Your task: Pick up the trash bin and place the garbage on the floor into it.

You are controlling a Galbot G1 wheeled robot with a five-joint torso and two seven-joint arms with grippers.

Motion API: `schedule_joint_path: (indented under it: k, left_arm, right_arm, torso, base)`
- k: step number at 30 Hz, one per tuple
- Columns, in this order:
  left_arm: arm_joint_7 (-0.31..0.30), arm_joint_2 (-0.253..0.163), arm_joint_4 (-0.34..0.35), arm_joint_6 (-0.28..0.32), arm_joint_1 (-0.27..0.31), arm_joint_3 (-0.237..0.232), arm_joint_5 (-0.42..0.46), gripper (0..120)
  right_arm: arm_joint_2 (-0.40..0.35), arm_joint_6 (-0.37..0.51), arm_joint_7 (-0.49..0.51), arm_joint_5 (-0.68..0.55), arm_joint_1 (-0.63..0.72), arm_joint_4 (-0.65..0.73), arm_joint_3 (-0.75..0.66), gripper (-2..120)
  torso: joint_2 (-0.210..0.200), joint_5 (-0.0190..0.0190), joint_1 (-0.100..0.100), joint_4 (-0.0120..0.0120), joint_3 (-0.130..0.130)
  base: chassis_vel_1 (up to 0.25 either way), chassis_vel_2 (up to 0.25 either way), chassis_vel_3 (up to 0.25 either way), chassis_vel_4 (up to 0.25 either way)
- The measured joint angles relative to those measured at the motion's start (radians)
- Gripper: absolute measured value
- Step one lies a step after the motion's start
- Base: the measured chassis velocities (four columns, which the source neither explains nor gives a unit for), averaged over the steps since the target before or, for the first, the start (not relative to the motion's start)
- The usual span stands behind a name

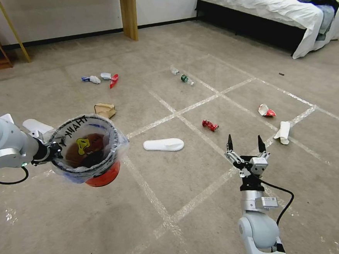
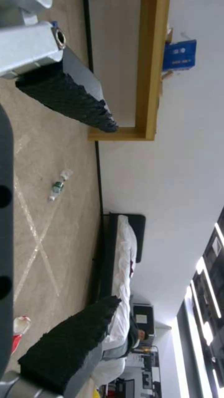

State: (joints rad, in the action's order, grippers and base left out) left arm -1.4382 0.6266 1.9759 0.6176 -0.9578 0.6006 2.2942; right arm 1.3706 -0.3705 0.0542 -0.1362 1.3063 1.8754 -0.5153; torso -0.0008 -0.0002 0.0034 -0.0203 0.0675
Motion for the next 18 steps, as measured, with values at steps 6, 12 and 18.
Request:
schedule_joint_path:
  k: [6, 12, 18]
  left_arm:
    - [0.004, 0.002, -0.003, 0.002, 0.003, -0.002, -0.003, 0]
    - [0.007, 0.005, -0.007, 0.002, 0.004, -0.004, -0.005, 0]
    - [0.008, 0.01, -0.007, 0.003, 0.005, -0.006, -0.006, 0]
  right_arm:
    - [-0.002, 0.0, -0.004, -0.001, -0.005, -0.005, 0.0, 100]
    - [-0.001, 0.0, -0.009, -0.002, -0.008, -0.01, 0.004, 100]
    - [-0.001, 0.0, -0.009, -0.002, -0.006, -0.011, 0.005, 100]
  torso:
    - [0.0, 0.0, 0.0, 0.0, 0.0]
    - [0.0, 0.0, 0.0, 0.0, 0.0]
    - [0.0, 0.0001, 0.0, -0.0001, 0.0]
  base:
    - [-0.093, 0.091, 0.084, -0.097]
    - [-0.116, 0.112, 0.11, -0.113]
    - [-0.138, 0.139, 0.142, -0.13]
